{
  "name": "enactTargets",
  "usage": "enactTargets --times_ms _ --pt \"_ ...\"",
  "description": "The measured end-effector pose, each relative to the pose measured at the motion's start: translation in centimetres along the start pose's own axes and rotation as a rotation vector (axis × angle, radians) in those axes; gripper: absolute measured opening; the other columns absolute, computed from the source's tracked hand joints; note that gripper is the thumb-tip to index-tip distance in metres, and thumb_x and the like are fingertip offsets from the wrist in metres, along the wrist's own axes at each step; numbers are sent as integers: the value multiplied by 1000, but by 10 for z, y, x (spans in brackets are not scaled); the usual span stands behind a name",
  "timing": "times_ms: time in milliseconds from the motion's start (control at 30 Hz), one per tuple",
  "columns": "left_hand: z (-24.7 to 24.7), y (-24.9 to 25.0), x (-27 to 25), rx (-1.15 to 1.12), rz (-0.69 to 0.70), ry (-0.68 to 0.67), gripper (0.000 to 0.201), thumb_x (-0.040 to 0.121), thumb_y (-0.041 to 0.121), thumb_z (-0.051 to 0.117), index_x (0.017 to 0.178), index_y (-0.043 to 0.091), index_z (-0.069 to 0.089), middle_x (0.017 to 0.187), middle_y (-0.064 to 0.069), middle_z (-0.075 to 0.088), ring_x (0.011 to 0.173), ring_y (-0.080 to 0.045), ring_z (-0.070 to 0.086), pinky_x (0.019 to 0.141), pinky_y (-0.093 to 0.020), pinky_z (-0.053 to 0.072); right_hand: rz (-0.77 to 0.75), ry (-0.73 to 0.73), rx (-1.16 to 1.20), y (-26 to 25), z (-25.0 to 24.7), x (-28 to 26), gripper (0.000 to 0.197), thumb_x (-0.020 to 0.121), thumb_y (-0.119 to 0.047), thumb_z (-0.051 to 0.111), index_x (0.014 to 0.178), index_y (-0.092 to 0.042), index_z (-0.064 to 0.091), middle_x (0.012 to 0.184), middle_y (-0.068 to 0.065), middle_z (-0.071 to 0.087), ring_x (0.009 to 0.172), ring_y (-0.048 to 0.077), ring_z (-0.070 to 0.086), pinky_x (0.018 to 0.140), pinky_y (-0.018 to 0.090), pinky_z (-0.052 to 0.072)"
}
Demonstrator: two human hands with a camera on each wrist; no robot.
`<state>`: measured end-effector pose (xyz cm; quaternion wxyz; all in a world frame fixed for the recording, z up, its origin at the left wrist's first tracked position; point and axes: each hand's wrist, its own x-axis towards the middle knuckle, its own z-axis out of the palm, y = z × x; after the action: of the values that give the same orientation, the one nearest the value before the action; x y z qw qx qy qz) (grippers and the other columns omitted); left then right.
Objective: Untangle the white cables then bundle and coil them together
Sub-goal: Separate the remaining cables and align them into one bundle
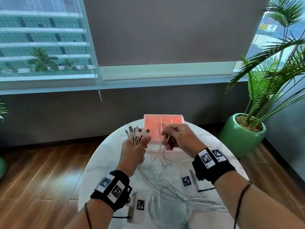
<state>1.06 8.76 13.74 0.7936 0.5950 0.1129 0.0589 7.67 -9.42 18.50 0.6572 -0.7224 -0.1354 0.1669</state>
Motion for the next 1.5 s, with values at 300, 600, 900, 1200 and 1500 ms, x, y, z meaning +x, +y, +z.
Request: enactTargets --times_ms 300,600,900,1200,1500 --pt "-4 1 -7 45 -9 -131 15 90 9 71 82 -3 70 53 0 30 43 -11 17 39 -19 18 -76 32 312 -9 28 9 23 104 -13 46 91 1 59 78 16 63 60 29 66 58 35 54" --pt "-2 10 -4 -139 -64 -28 14 94 11 65 90 -2 60 72 -9 70 38 -6 25 35 -19 20 9 -72 52 51 39 -6 36 88 -35 70 101 -2 65 90 13 69 68 25 66 60 34 55" --pt "-20 21 12 -211 -23 133 12 97 17 65 92 9 56 92 -13 76 38 -6 23 34 -18 22 -31 31 -180 100 31 -6 10 92 -9 67 94 -8 77 102 9 70 75 10 64 65 32 55" --pt "-20 9 11 -204 -50 217 18 97 14 63 83 13 51 98 -21 75 36 -6 21 34 -17 22 -445 390 -360 28 0 17 5 88 -13 74 86 -17 72 86 -3 64 81 9 62 71 20 51" --pt "-23 18 14 -149 -4 260 15 97 15 63 94 1 57 94 -20 76 38 -7 23 36 -19 24 56 55 -539 87 -45 -5 18 92 -20 69 74 -21 68 61 -8 62 56 -2 54 66 26 45"
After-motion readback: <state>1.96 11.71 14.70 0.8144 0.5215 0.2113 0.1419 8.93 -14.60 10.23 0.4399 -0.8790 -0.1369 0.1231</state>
